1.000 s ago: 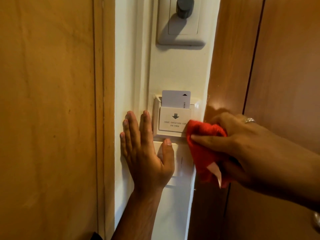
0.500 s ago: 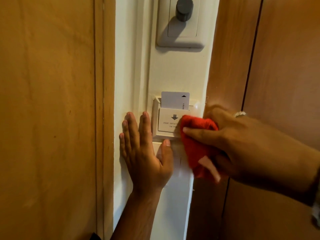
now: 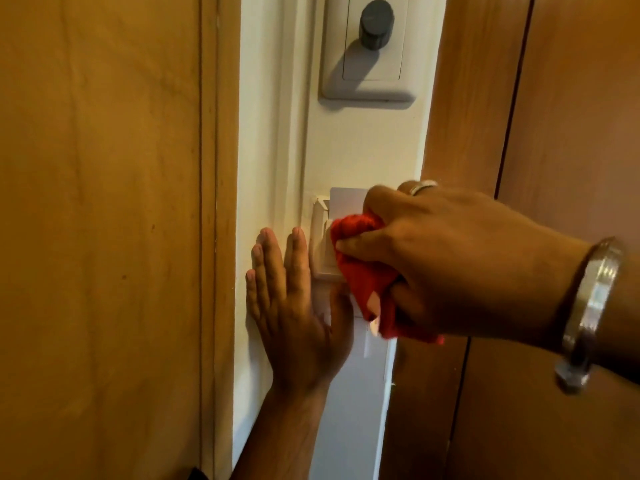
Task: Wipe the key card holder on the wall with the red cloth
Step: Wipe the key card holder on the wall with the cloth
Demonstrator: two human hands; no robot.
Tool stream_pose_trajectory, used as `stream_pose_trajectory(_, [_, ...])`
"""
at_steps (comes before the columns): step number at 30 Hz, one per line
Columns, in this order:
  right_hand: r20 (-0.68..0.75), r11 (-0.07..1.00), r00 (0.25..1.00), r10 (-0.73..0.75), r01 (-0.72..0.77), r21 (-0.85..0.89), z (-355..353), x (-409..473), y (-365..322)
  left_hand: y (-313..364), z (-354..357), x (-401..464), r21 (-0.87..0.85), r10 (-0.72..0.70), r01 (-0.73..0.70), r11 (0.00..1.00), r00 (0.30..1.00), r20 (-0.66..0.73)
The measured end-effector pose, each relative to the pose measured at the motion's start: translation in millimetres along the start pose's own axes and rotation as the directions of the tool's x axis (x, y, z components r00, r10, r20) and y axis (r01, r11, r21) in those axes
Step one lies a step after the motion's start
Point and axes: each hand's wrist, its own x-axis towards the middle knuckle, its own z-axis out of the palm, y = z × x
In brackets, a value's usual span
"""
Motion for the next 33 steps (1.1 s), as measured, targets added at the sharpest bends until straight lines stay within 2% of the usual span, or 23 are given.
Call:
stream_pose_trajectory(2, [0.034,1.000,0.999,-0.029,0.029,-0.011,1,4,0,0,0,0,0.013,-0.003,0.003,1.000,1.000,-0.008])
stream_pose_trajectory(5, [-0.044,1.000,0.999,-0.007,0.007,-0.009,-4,9,-1,4,-3,1,-0.002,-0.002,0.002,1.000,1.000,-0.006])
stream_pose_trajectory(8, [0.033,0.997,0.996,-0.080,0.080,-0.001,3,9,-7,2,-2,-1,0.100,0.079,-0.078,0.992,0.997,-0.003])
stream_pose_trajectory(11, [0.018,0.999,0.999,-0.045,0.045,0.005,5,4,1,4,-3,3,-0.006,-0.020,0.020,1.000,1.000,-0.004])
stream_pose_trajectory(13, [-0.021,1.000,1.000,-0.019,0.019,-0.004,8,2,1,3,-3,1,0.007,-0.028,0.028,1.000,0.999,0.021])
stream_pose_trajectory(16, [0.071,0.997,0.994,-0.077,0.077,-0.001,19,-3,-5,1,-2,-1,0.006,0.002,-0.002,1.000,1.000,0.029])
stream_pose_trajectory(17, [0.066,0.998,0.996,-0.067,0.067,0.001,21,-6,-3,1,-2,0,-0.028,-0.009,0.010,1.000,1.000,0.023])
stream_pose_trajectory(20, [-0.066,0.998,0.996,0.067,-0.066,0.024,19,-9,7,3,-2,1,-0.050,-0.035,0.035,0.998,0.999,0.003])
stream_pose_trajectory(25, [0.024,0.997,1.000,0.010,-0.012,0.079,23,-12,19,0,-1,0,-0.036,-0.009,0.009,0.999,1.000,-0.013])
stream_pose_trajectory(28, [-0.033,0.993,0.995,0.092,-0.090,0.071,22,-17,27,0,1,-1,-0.014,-0.012,0.012,1.000,1.000,-0.023])
stream_pose_trajectory(31, [0.027,0.996,0.999,0.035,-0.038,0.081,35,-21,24,1,0,0,-0.030,-0.016,0.016,0.999,1.000,-0.010])
stream_pose_trajectory(33, [0.035,0.992,0.998,0.049,-0.053,0.116,40,-26,32,1,-1,0,-0.043,-0.021,0.021,0.999,1.000,-0.013])
